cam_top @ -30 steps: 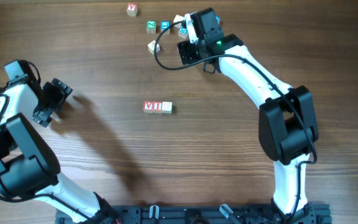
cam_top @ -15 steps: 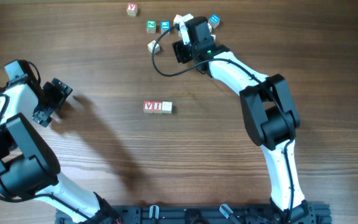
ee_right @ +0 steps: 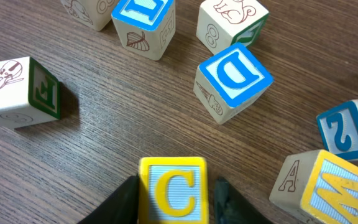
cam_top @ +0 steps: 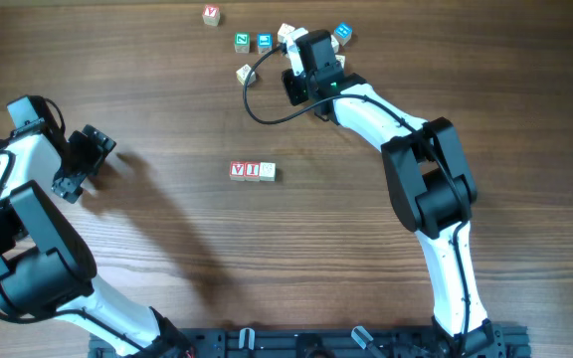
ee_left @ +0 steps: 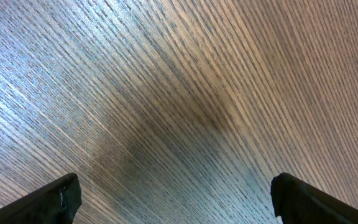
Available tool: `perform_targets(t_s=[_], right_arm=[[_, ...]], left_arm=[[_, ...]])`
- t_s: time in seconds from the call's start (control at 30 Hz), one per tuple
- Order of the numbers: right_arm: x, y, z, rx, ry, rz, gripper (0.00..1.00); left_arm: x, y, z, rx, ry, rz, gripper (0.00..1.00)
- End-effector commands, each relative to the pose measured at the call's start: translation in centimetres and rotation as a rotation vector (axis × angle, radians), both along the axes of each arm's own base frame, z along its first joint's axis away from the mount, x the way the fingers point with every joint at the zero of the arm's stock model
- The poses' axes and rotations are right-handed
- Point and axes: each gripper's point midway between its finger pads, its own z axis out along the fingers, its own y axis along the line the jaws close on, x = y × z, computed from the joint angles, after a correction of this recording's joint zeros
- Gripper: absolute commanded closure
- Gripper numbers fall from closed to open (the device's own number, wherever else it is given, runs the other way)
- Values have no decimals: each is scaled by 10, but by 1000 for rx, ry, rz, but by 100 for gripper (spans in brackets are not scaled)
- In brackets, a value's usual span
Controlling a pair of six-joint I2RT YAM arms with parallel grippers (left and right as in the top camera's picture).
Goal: Form a horizontal line
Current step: 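Close the right gripper on the yellow 'C' block and lift it, then carry the 'C' block toward the right end of the row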
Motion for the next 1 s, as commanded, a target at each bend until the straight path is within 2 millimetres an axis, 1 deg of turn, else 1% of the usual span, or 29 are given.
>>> perform_targets(t_s=[0.0,0.1,0.17,0.27,0.3,0.33,0.37,0.4,0.5,0.53,0.6,0.63,0.7,0.77,0.9,0.97], right_arm=[[0,6,-8,26,21,-3,70],[0,5,-6,27,19,-5,68],[0,5,6,35,13,-8,69],[-5,3,42,67,11,-36,69],[-9,1,57,79,15,-47,69],[-13,-2,71,91,23,-66,69],[-23,-6,91,105,43,-86,69],[-31,-11,104,111,62,-103,69],[-56,-23,127,112,127,-141,69],[-66,-27,131,113,160,-158,70],[-84,-35,132,101,227,-189,69],[-93,-39,129,93,271,-206,69],[-115,-40,117,83,378,-191,70],[-135,-44,107,80,482,-226,69],[-162,-56,96,37,605,-288,70],[-173,-58,88,32,656,-304,70]], left_arm=[[-2,0,-5,-12,9,10,0],[-2,0,-5,-12,9,10,0],[-2,0,-5,-12,9,10,0],[-2,0,-5,-12,9,10,0],[-2,0,-5,-12,9,10,0],[-2,0,-5,-12,9,10,0],[-2,0,-5,-12,9,10,0],[-2,0,-5,-12,9,10,0],[-2,0,-5,-12,9,10,0],[-2,0,-5,-12,9,10,0],[-2,0,-5,-12,9,10,0],[-2,0,-5,-12,9,10,0],[-2,0,-5,-12,9,10,0],[-2,0,-5,-12,9,10,0],[-2,0,-5,-12,9,10,0],[-2,0,-5,-12,9,10,0]])
